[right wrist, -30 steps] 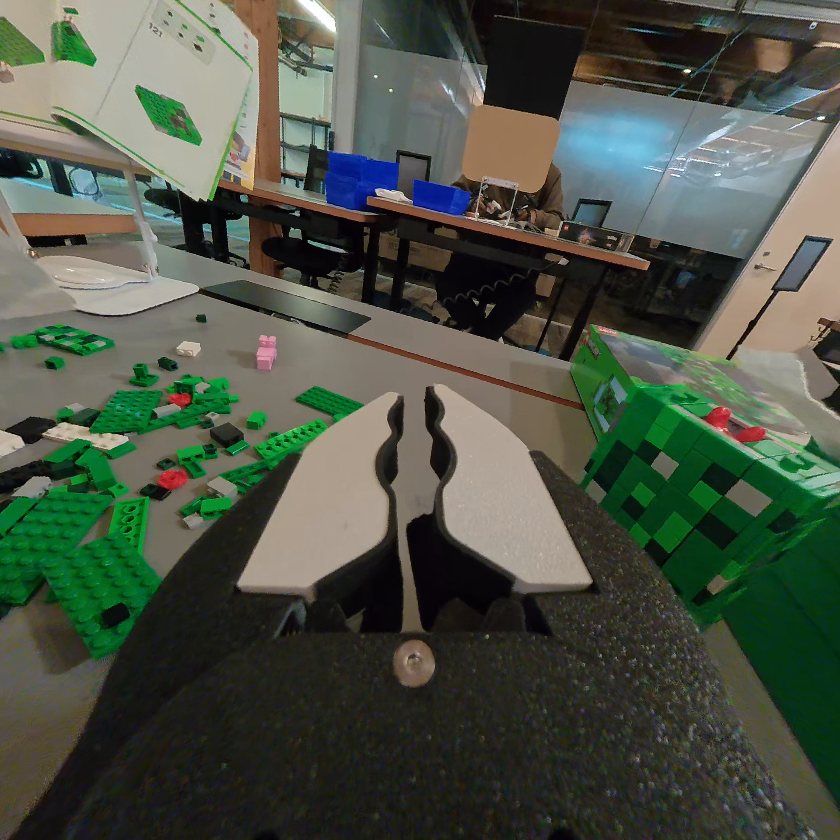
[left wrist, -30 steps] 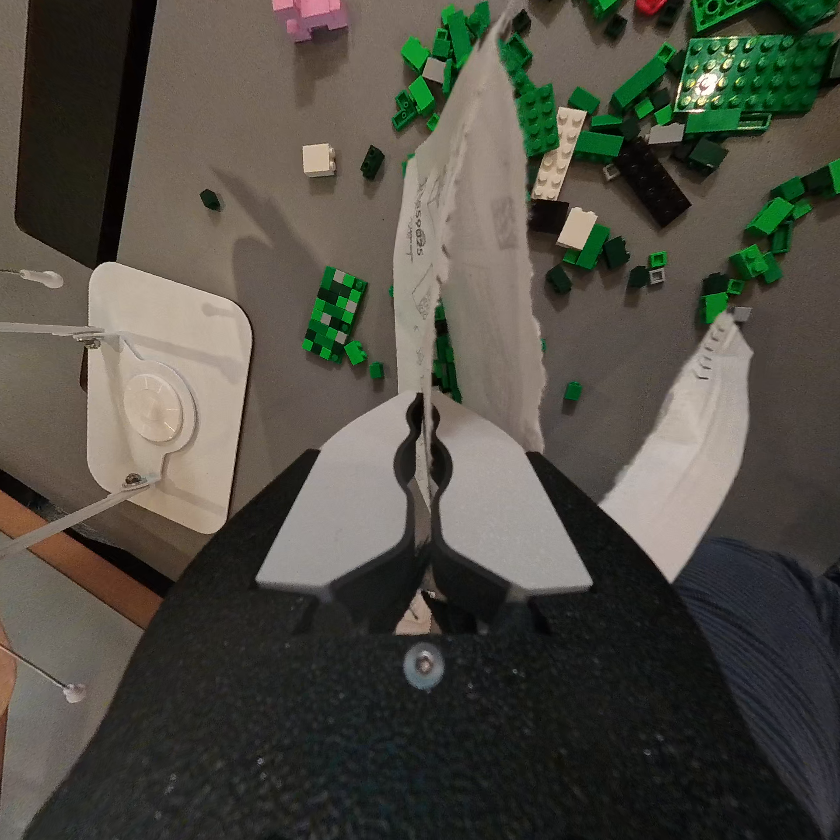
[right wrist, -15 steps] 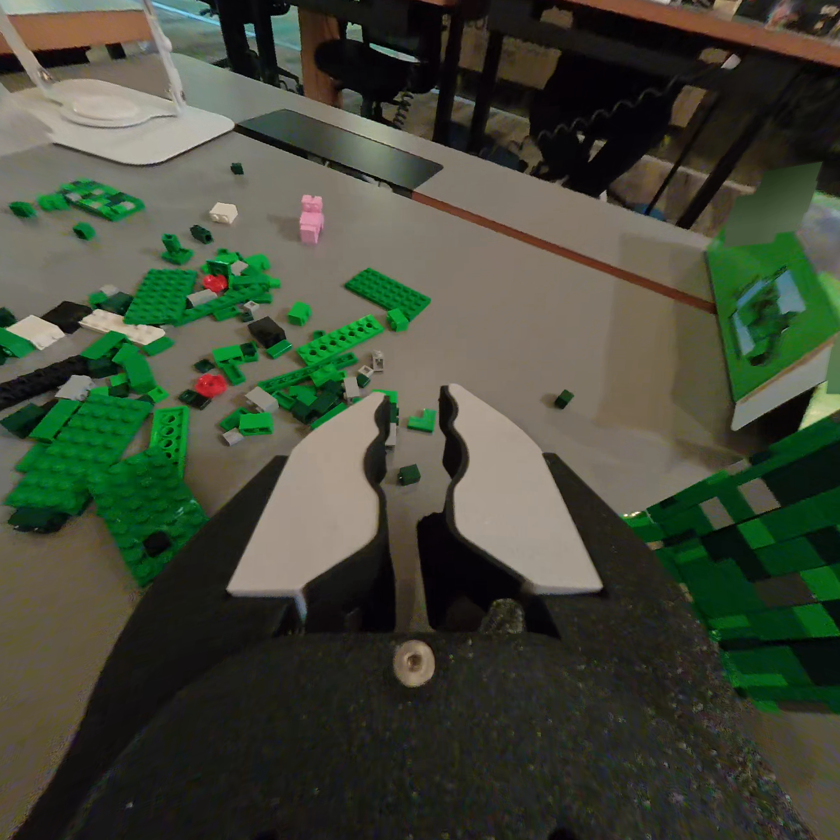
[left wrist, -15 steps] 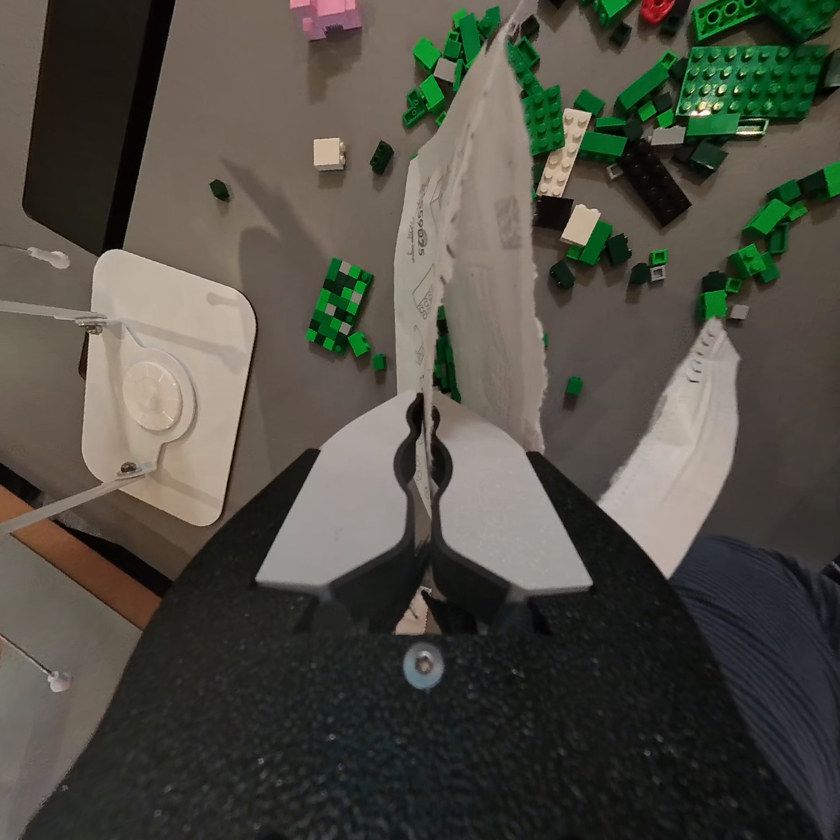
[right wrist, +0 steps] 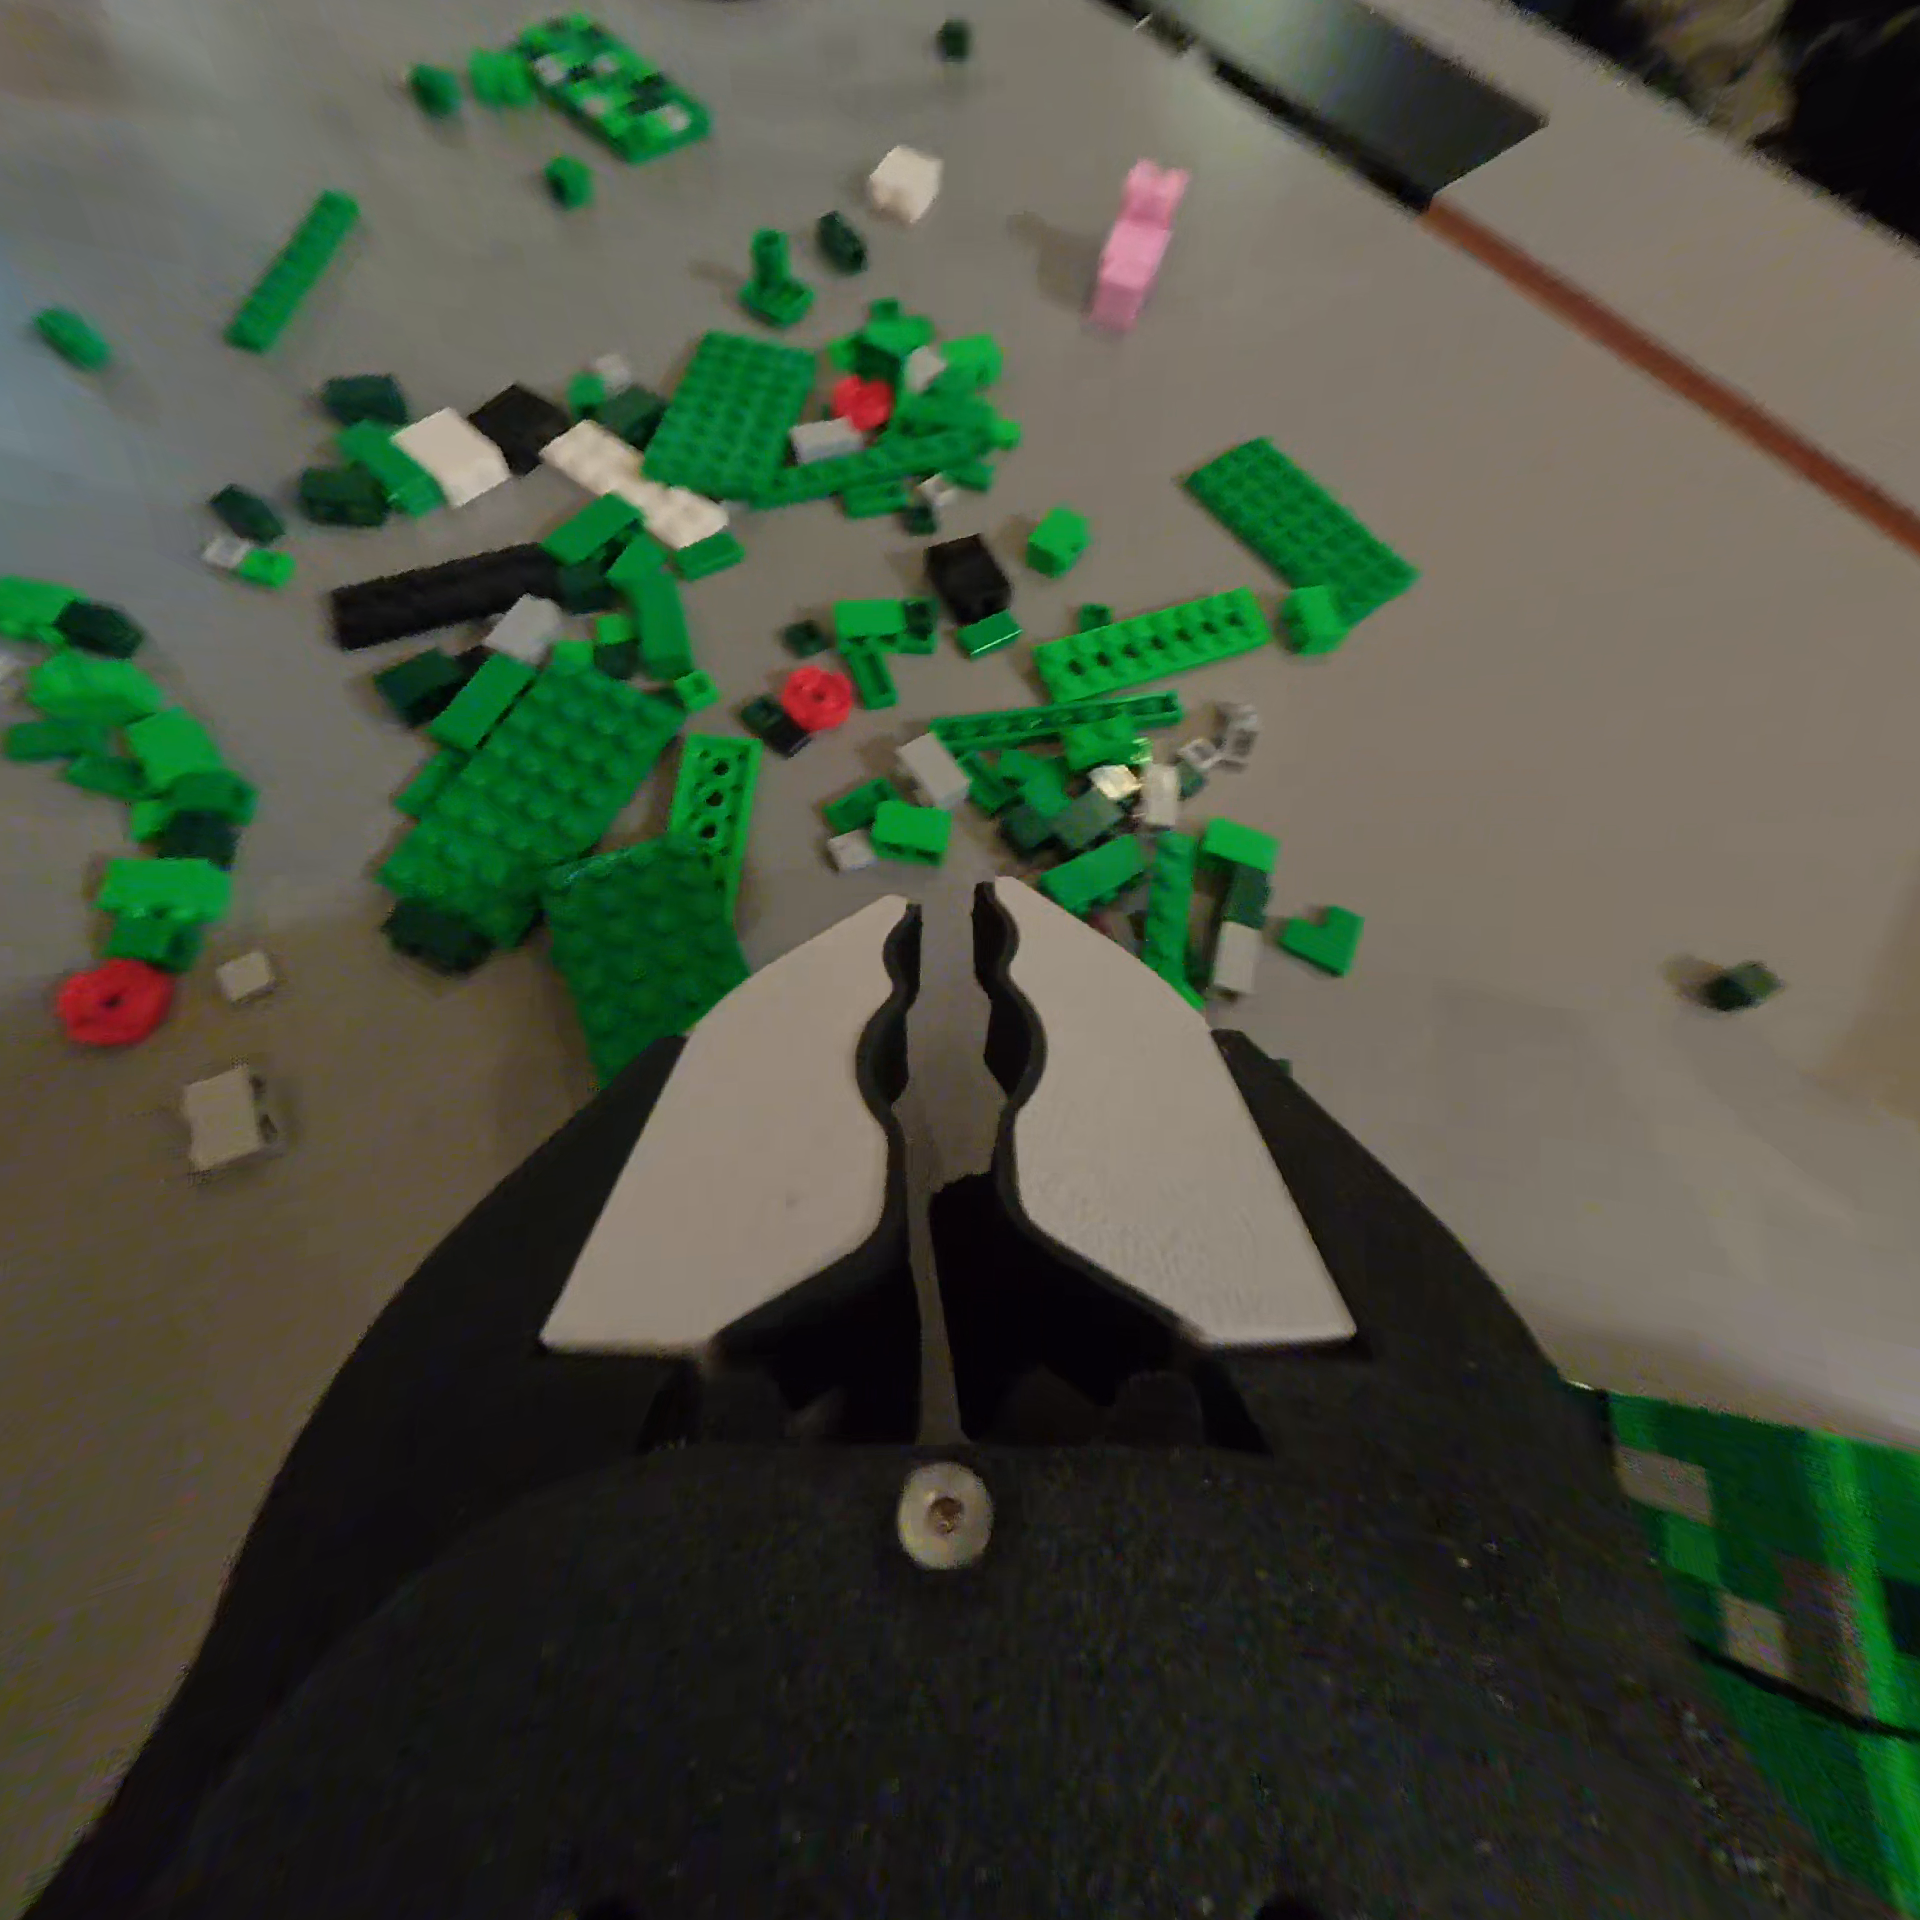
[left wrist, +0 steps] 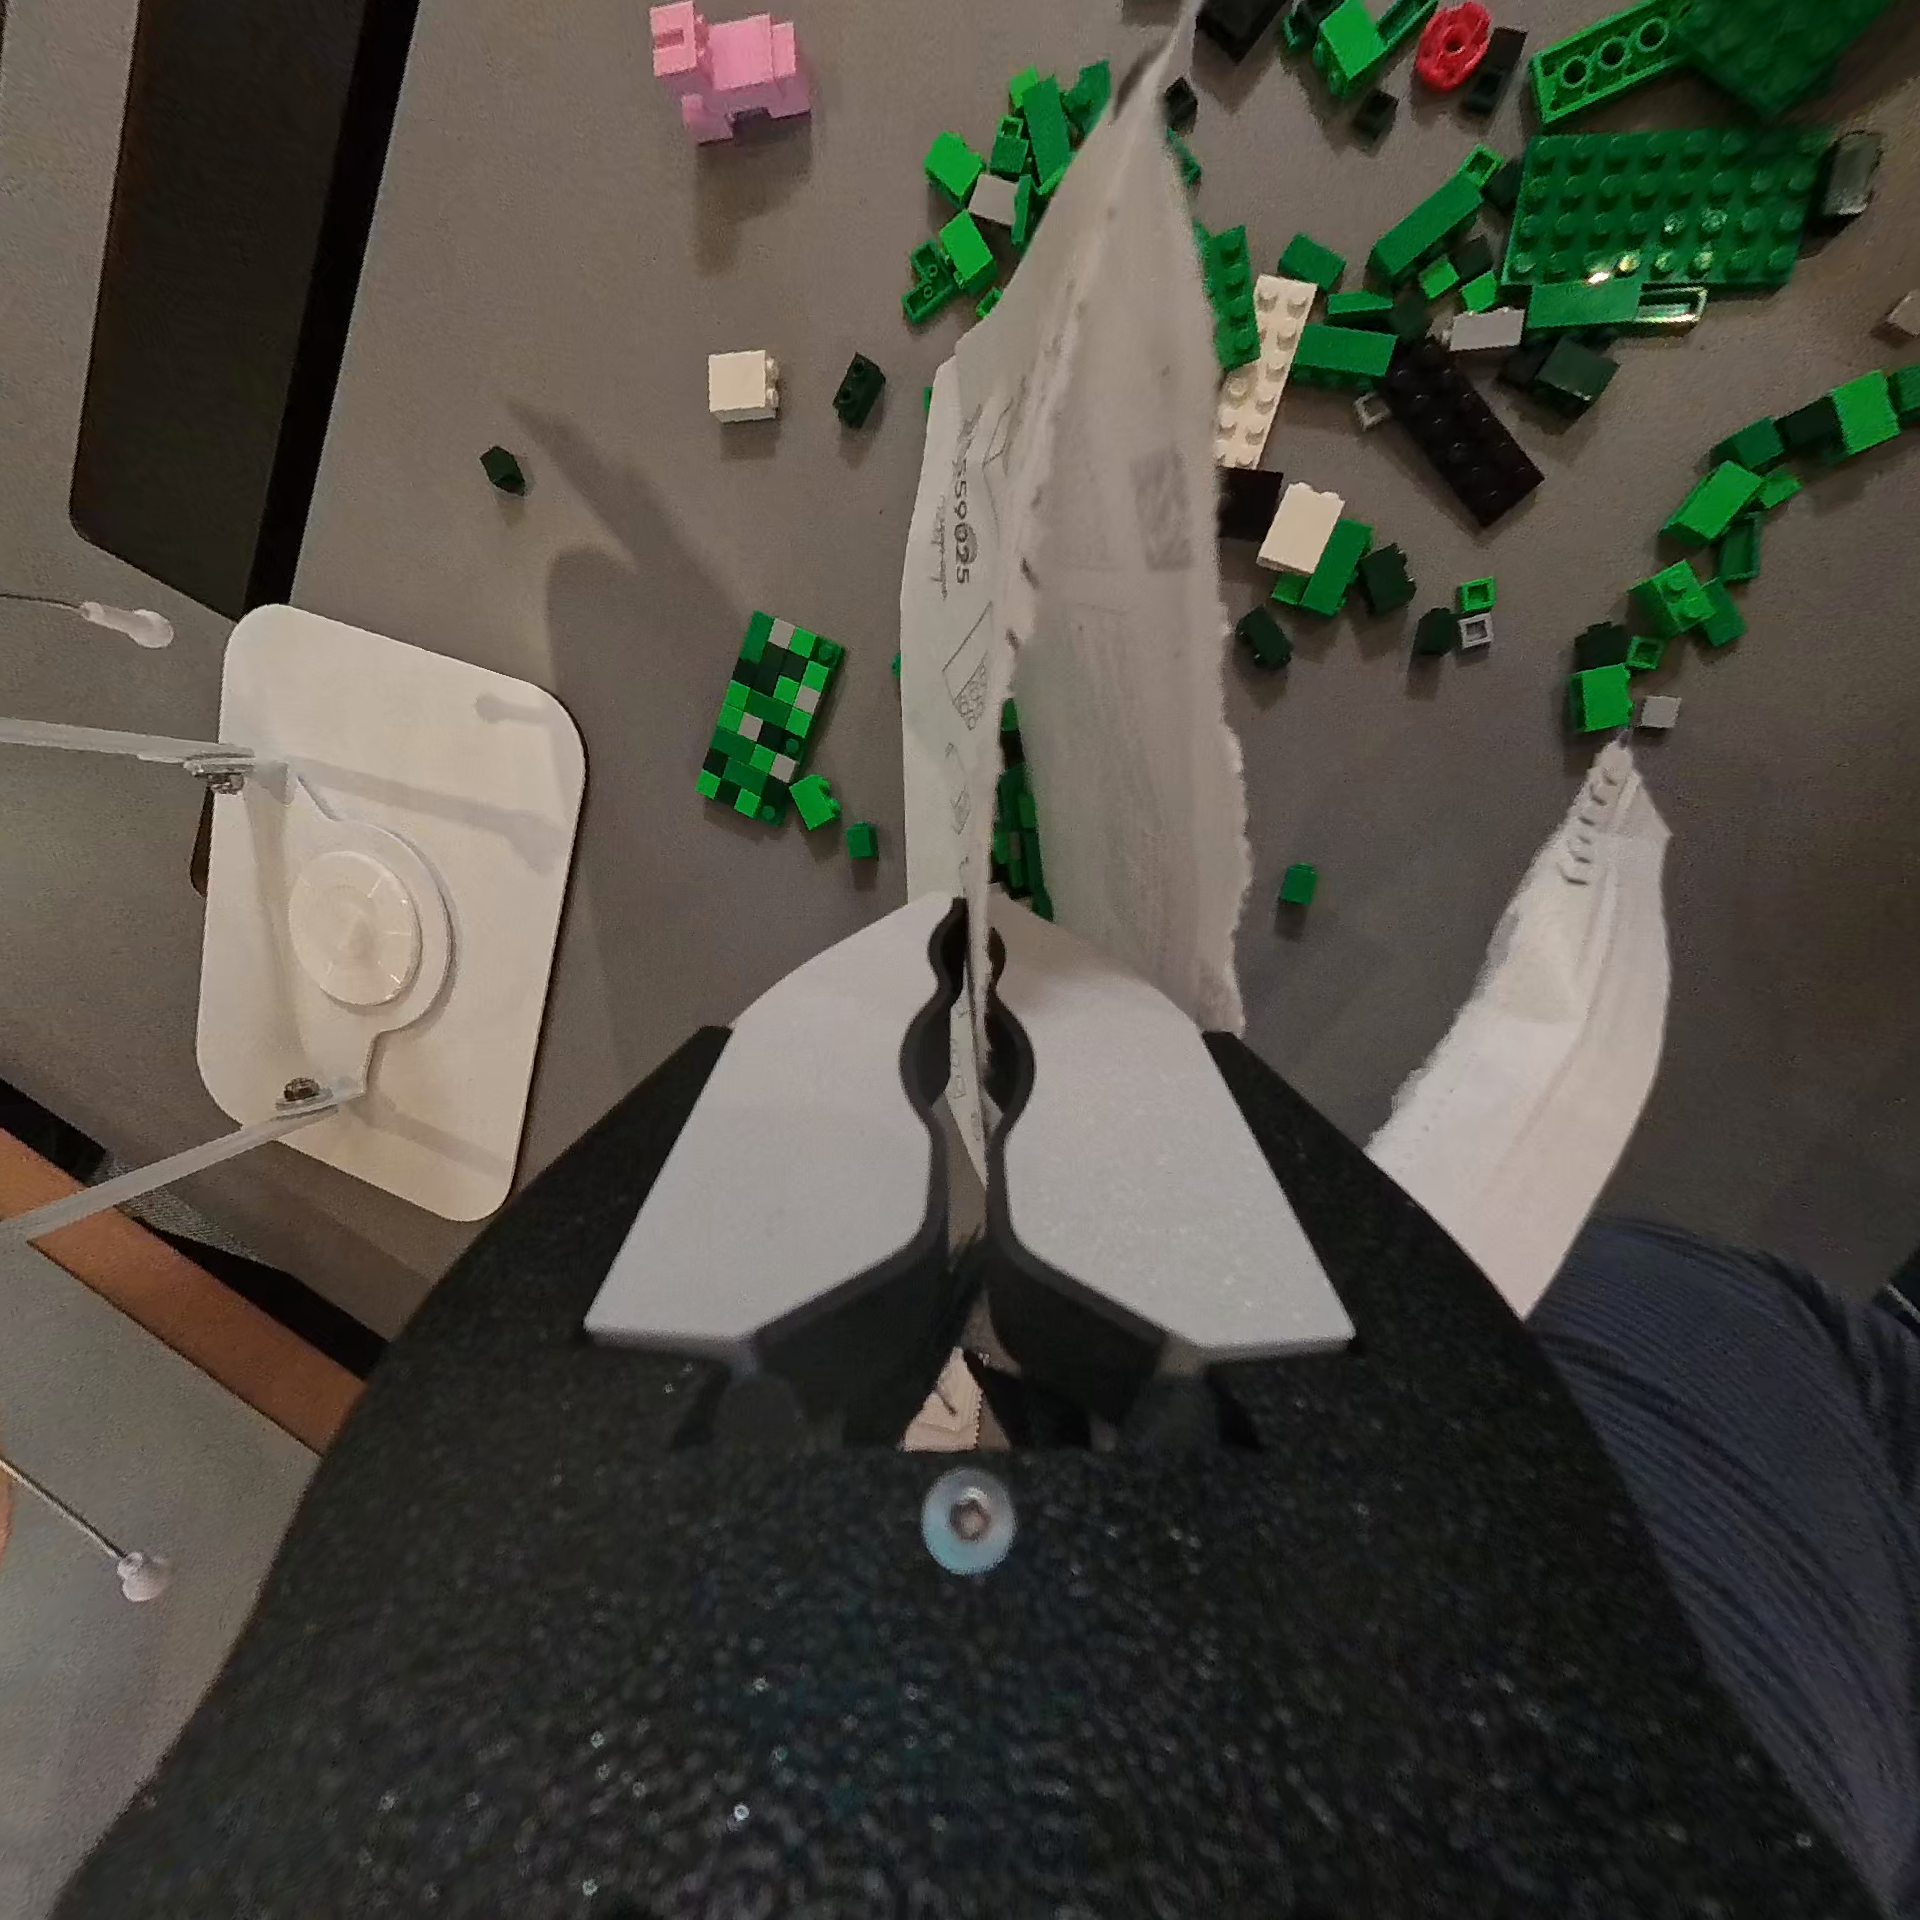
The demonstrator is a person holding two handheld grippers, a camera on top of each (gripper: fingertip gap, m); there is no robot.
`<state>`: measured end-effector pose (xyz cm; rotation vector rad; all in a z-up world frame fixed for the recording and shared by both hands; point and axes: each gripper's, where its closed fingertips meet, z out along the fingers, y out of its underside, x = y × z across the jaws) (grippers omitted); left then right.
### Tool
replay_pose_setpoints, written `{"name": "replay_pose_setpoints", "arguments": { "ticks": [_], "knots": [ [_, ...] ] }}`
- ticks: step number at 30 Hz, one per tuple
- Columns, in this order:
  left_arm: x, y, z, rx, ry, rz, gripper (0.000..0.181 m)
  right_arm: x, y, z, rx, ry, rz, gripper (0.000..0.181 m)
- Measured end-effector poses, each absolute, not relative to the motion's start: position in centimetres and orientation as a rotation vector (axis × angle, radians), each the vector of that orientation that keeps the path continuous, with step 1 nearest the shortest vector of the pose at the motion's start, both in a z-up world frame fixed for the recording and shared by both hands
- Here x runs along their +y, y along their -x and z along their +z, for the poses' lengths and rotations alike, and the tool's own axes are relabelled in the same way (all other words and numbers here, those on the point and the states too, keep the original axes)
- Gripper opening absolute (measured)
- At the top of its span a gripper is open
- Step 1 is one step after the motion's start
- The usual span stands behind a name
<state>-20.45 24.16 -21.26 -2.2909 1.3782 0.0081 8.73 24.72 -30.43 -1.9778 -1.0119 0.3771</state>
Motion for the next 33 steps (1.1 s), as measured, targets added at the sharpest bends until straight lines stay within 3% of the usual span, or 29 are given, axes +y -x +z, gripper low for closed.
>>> {"name": "replay_pose_setpoints", "arguments": {
  "ticks": [6,33],
  "knots": [
    [24.1,20.4,-21.2,1.380,2.286,0.008,0.000,22.2,-6.7,-31.4,-1.202,1.992,0.546,0.011],
    [24.1,20.3,-21.3,1.385,2.296,0.019,0.000,24.7,-5.2,-33.4,-1.334,2.067,0.578,0.008]
  ]
}}
